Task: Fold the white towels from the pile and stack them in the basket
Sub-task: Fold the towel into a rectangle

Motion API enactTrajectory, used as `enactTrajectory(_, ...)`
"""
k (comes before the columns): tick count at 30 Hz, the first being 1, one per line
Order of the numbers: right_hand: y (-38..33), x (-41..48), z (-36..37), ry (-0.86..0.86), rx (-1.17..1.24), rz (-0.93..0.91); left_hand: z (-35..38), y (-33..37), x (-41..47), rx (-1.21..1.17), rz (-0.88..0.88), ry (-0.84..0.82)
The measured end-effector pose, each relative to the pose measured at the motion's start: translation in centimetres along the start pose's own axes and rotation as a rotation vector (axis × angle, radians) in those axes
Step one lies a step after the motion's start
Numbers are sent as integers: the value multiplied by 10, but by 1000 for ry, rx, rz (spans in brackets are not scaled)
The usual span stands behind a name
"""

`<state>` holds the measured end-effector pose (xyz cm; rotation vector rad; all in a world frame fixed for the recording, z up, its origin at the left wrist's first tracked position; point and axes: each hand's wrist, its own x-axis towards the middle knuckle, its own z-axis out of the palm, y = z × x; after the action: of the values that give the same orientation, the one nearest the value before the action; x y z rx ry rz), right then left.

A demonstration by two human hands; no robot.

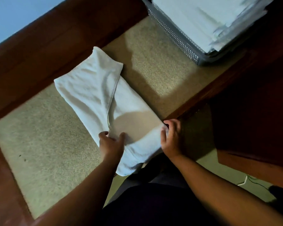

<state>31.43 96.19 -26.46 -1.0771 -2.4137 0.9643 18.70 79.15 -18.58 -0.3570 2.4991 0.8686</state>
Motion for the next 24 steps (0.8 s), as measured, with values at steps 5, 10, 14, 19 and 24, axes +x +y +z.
enactTrajectory(5,-42,29,19,-373,-317,-533,-2,14,43,168,194,24)
enactTrajectory(10,-68,72,40,-622,-495,-663,-4,49,92,345,354,83)
enactTrajectory(14,-96,120,58,-719,-586,-809,-15,99,164,202,310,48)
enactTrajectory(19,-141,207,101,-719,-641,-825,-53,149,251,-328,4,205)
enactTrajectory(24,-191,276,168,-722,-647,-798,-81,100,310,-267,-45,276)
